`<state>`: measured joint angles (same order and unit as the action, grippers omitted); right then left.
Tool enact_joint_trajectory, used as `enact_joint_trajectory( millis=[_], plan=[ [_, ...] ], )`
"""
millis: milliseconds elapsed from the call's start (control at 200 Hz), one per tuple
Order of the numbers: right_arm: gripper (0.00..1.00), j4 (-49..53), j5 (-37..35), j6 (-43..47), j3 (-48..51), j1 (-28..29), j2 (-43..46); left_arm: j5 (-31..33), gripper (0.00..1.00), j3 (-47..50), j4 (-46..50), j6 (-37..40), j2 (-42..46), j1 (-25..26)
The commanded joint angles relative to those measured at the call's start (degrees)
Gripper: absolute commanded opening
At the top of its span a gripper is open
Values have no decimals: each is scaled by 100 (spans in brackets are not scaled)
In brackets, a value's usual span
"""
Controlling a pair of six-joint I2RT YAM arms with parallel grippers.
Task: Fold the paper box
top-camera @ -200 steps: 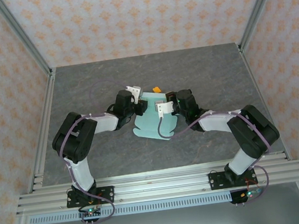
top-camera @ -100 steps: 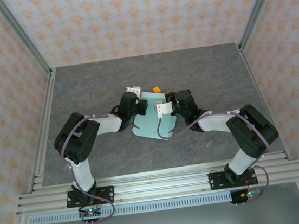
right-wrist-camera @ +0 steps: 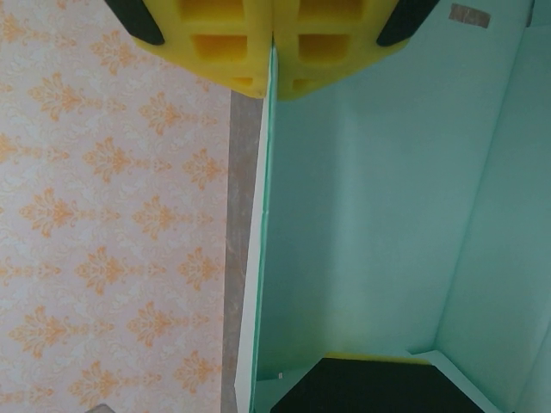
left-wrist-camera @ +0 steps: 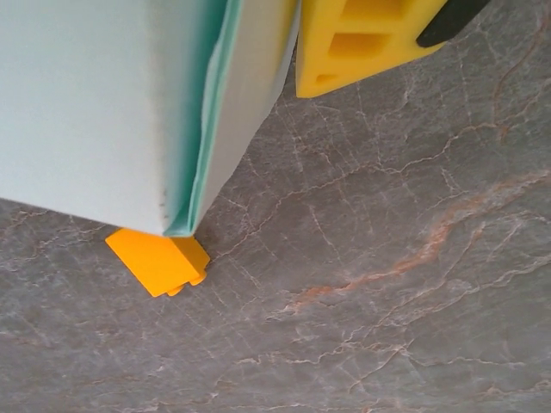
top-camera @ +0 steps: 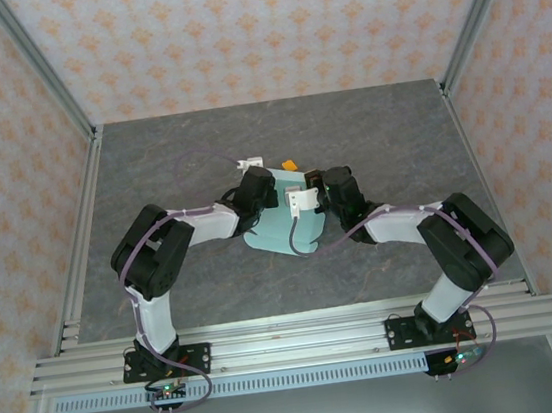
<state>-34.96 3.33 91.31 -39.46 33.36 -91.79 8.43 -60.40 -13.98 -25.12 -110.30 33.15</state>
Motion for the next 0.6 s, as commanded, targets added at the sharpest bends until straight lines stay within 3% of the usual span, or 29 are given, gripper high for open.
enact_joint_trajectory(
  millis=[0, 215, 596],
  plan=[
    [0, 560, 36, -47, 35, 45, 130, 1347, 18, -7, 775, -732, -255, -317],
    [0, 601, -40, -107, 13, 44, 144, 1629, 16, 168, 598, -908, -123, -282],
    [0, 683, -140, -223, -106, 35, 120, 701, 34, 428, 67, -289, 17, -280]
  ],
)
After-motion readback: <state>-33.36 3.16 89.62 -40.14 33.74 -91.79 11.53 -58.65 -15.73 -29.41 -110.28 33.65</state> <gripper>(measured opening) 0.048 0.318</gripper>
